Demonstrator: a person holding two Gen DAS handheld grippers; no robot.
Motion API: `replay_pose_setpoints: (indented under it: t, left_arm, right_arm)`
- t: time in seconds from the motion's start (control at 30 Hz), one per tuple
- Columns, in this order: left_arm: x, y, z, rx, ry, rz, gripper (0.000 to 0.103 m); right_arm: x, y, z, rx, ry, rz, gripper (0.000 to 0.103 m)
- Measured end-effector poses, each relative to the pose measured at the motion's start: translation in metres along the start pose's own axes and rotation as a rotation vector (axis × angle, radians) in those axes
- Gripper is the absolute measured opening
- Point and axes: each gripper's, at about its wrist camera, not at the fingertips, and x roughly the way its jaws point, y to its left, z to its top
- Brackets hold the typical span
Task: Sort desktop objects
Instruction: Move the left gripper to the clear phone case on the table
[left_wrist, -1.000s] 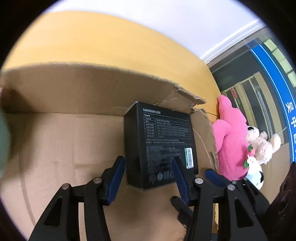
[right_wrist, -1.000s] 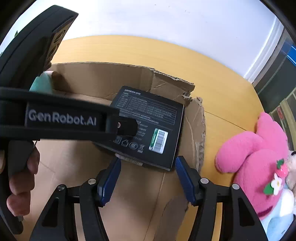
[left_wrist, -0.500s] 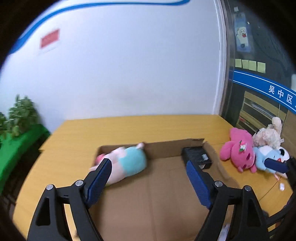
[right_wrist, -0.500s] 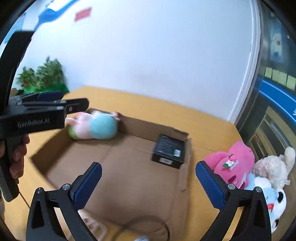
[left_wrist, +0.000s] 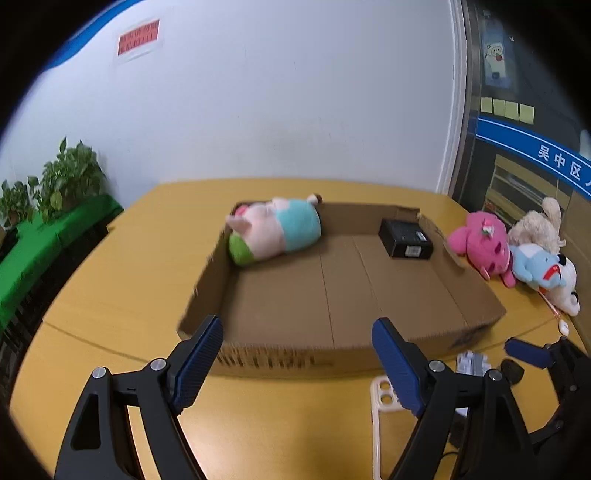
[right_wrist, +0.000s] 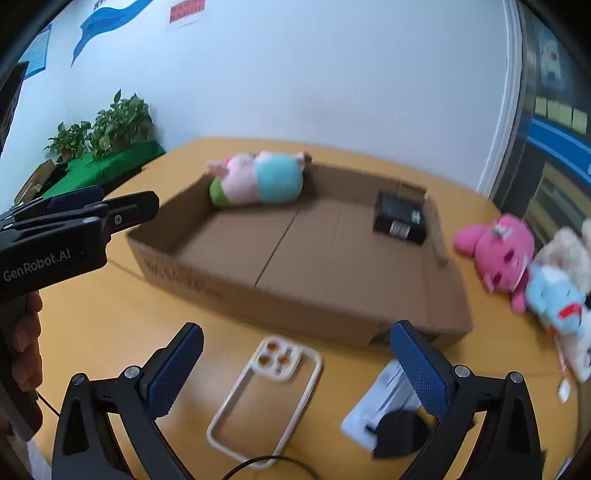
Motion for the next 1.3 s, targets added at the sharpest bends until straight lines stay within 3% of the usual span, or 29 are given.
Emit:
replay_pose_setpoints:
  t: [0.3, 0.43, 0.53, 0.67, 0.93, 1.1, 1.3]
  left_arm:
    - [0.023, -0.003, -0.041, -0.026, 0.085, -0.038, 0.083]
    - [0.062, 0.001, -0.064, -0.074, 0.23, -0.117, 0.082]
    - [0.083, 0.0, -0.081, -0.087, 0.304, -0.129, 0.082]
    - [0.102, -0.006, -0.097, -0.119, 0.384, -0.203, 0.081]
    - [0.104, -0.018, -0.104, -0.083, 0.374, -0.237, 0.08]
    - [0.103, -0.023, -0.105, -0.056, 0.363, -0.228, 0.071]
    - [0.099, -0.027, -0.106, -0.029, 0.377, -0.259, 0.043]
  right_arm:
    - [0.035, 0.014, -0.047, 0.005, 0.133, 0.059, 0.103]
    - [0.056, 0.019, -0.067, 0.015, 0.206, 0.086, 0.103]
    - [0.065, 0.024, -0.078, 0.019, 0.234, 0.095, 0.103]
    - [0.074, 0.028, -0.086, 0.01, 0.25, 0.097, 0.103]
    - [0.089, 0.032, -0.094, -0.008, 0.255, 0.082, 0.103]
    - [0.087, 0.035, -0.096, -0.028, 0.231, 0.082, 0.098]
    - [0.078, 0.038, -0.101, -0.031, 0.213, 0.09, 0.09]
